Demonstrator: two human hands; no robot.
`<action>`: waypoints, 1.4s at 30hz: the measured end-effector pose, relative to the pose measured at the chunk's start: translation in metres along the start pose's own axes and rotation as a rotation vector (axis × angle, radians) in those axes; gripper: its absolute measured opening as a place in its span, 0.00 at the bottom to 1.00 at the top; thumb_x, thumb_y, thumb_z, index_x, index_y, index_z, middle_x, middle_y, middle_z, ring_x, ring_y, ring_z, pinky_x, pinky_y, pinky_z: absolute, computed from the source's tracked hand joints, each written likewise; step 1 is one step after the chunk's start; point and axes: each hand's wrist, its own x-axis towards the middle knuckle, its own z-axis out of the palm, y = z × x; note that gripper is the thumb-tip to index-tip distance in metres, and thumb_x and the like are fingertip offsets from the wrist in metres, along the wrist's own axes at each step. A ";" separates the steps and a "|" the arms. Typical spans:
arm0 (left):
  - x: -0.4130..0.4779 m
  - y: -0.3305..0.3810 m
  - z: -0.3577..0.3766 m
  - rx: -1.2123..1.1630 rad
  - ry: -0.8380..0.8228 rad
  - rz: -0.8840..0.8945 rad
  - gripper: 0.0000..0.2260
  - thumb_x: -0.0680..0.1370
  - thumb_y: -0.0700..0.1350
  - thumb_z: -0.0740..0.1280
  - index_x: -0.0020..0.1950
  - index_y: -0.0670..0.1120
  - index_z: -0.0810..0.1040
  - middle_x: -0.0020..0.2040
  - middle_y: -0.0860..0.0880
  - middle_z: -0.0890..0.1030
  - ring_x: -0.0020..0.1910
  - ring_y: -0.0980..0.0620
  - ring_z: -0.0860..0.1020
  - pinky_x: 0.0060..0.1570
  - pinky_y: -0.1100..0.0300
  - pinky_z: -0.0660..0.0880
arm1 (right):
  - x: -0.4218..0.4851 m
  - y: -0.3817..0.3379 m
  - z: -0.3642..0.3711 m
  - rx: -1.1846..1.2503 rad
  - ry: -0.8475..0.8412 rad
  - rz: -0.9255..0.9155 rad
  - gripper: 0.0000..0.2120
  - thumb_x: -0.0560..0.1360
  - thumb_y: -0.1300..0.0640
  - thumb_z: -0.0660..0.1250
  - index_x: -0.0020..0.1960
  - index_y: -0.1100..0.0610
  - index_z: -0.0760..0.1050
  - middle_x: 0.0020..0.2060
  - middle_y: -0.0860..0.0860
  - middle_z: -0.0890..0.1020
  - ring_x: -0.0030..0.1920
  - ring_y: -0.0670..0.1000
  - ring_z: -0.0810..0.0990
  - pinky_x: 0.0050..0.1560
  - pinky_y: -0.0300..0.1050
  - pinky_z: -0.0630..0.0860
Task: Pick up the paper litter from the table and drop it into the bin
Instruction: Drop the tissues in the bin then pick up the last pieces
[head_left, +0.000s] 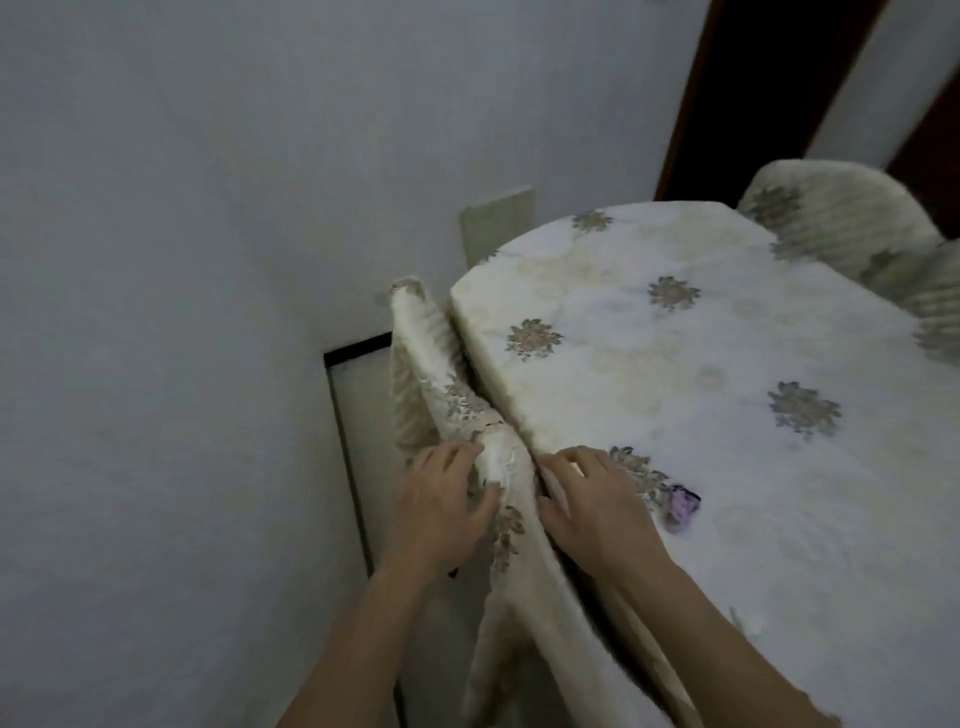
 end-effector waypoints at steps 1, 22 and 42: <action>0.014 0.004 0.008 -0.008 -0.020 0.057 0.18 0.77 0.54 0.64 0.64 0.48 0.77 0.61 0.50 0.79 0.61 0.48 0.75 0.57 0.51 0.75 | -0.001 0.007 -0.003 0.000 0.031 0.061 0.18 0.73 0.53 0.67 0.61 0.55 0.78 0.53 0.53 0.81 0.55 0.57 0.78 0.52 0.51 0.76; 0.059 0.104 0.138 -0.108 -0.486 0.353 0.17 0.78 0.49 0.67 0.66 0.47 0.76 0.60 0.48 0.78 0.60 0.46 0.75 0.59 0.51 0.73 | -0.193 0.138 0.001 0.093 0.138 0.943 0.20 0.77 0.48 0.66 0.68 0.51 0.73 0.59 0.50 0.78 0.59 0.53 0.75 0.52 0.48 0.75; 0.143 0.130 0.266 -0.007 -0.761 0.737 0.34 0.72 0.52 0.75 0.75 0.48 0.67 0.70 0.46 0.72 0.63 0.42 0.72 0.62 0.48 0.72 | -0.173 0.182 0.064 0.018 -0.182 1.086 0.28 0.74 0.42 0.68 0.72 0.44 0.68 0.59 0.47 0.75 0.56 0.52 0.74 0.50 0.48 0.75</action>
